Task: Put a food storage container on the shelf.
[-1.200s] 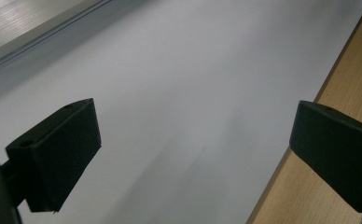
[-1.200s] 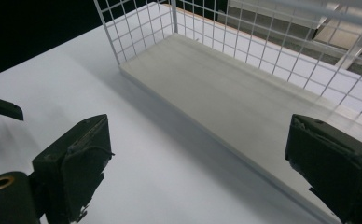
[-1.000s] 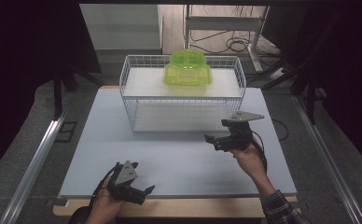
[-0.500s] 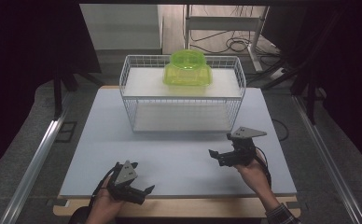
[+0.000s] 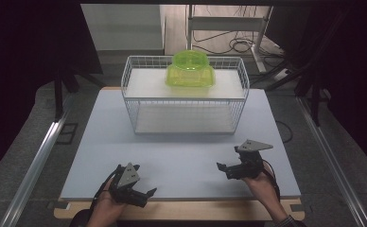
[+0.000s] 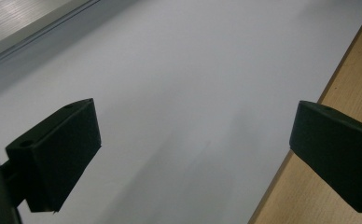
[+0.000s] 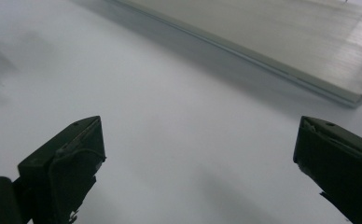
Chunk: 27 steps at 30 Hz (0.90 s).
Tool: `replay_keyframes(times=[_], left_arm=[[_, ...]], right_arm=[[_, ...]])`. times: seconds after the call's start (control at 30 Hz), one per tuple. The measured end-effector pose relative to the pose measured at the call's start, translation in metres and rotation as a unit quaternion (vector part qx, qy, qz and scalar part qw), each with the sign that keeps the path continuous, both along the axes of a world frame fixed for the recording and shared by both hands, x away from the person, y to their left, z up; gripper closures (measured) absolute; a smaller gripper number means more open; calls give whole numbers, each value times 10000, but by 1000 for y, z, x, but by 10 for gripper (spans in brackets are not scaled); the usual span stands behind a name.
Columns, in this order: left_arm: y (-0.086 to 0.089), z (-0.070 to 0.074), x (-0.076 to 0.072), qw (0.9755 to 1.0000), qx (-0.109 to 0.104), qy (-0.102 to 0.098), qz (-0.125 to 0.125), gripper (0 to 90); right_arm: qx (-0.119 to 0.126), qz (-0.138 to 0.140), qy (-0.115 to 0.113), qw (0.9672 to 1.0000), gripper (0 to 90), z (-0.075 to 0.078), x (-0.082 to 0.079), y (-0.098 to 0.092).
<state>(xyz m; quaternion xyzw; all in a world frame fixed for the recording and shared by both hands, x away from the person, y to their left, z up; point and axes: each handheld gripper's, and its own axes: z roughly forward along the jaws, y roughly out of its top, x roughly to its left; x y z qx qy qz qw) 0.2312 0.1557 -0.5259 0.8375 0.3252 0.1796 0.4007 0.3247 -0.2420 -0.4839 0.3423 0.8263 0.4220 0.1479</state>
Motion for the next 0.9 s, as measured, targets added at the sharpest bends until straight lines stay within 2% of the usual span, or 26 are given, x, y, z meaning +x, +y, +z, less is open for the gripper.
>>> replay_keyframes(times=[0.47,0.9], left_arm=[[0,-1,1,10000,69,15,26,18],[0,-2,1,9999,117,40,45,18]], right_arm=[[-216,-10,176,9996,21,-14,-14,-11],[-597,49,394,9974,12,-30,-23,-10]])
